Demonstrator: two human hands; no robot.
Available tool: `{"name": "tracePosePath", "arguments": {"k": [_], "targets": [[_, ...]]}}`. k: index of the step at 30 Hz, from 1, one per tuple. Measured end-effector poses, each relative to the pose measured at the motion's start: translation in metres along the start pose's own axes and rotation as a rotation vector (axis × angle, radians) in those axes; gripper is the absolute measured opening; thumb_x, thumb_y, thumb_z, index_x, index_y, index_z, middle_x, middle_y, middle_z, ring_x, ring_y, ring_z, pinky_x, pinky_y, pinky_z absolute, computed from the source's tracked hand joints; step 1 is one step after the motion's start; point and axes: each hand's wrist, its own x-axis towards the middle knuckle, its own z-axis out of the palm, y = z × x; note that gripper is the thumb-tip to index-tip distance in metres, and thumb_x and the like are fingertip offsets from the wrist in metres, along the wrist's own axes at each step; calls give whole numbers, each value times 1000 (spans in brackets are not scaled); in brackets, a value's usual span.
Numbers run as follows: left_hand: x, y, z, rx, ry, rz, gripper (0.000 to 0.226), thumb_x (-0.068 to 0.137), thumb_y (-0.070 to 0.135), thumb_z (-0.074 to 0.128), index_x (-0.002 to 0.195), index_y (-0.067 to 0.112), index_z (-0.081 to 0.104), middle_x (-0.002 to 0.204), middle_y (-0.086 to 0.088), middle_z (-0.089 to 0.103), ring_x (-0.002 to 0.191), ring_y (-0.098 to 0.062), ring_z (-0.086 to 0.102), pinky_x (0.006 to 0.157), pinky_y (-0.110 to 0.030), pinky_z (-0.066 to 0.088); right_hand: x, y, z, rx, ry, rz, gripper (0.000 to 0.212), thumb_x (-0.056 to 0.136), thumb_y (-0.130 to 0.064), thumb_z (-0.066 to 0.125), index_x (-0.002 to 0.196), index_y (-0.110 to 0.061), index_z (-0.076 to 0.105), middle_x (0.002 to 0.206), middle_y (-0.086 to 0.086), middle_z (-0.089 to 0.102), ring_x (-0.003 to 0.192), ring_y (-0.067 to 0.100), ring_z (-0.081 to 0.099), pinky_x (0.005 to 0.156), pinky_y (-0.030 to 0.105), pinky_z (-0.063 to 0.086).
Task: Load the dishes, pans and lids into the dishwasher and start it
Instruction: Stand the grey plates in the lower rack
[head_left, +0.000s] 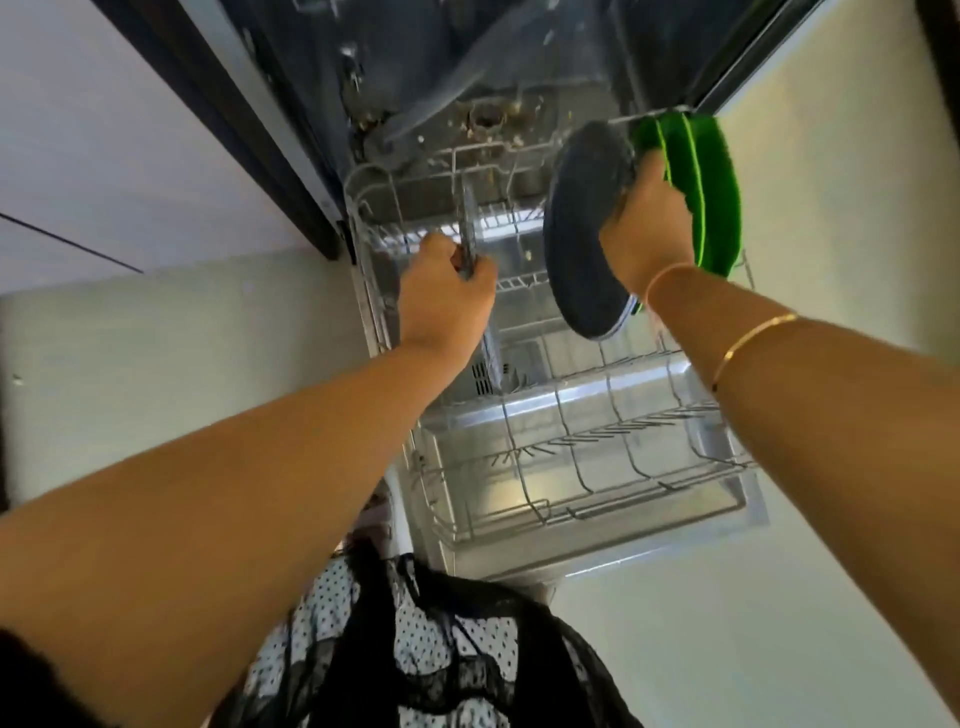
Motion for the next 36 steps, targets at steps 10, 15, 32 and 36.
{"name": "tracePosePath", "arguments": {"k": [10,15,32,36], "targets": [[4,-26,33,-69,111,94,37,87,15,58,65,28,30,57,13,38,44,0,40,44,-10,33,39,-3,39,126,89,-108,50,85,14,38,131,-3,29,92,8,51,82,19,52,73,29,50],[9,-31,40,-173,171,129,37,85,11,58,65,27,32,55,13,35,46,4,41,45,-10,32,45,9,61,160,35,-93,46,86,12,35,129,-3,31,113,17,58,93,27,56,74,32,44],[33,-28,30,-228,298,151,34,85,13,57,68,26,30,61,13,35,52,6,43,48,-9,30,51,13,72,-274,-23,-89,84,85,-4,55,150,-9,1,147,20,21,129,40,36,93,42,44],[40,-27,29,-253,311,116,36,85,13,59,68,26,31,63,12,35,53,8,43,50,-9,32,50,17,66,-203,-6,-81,83,87,-10,56,150,-8,3,148,19,21,128,39,39,92,41,45]]}}
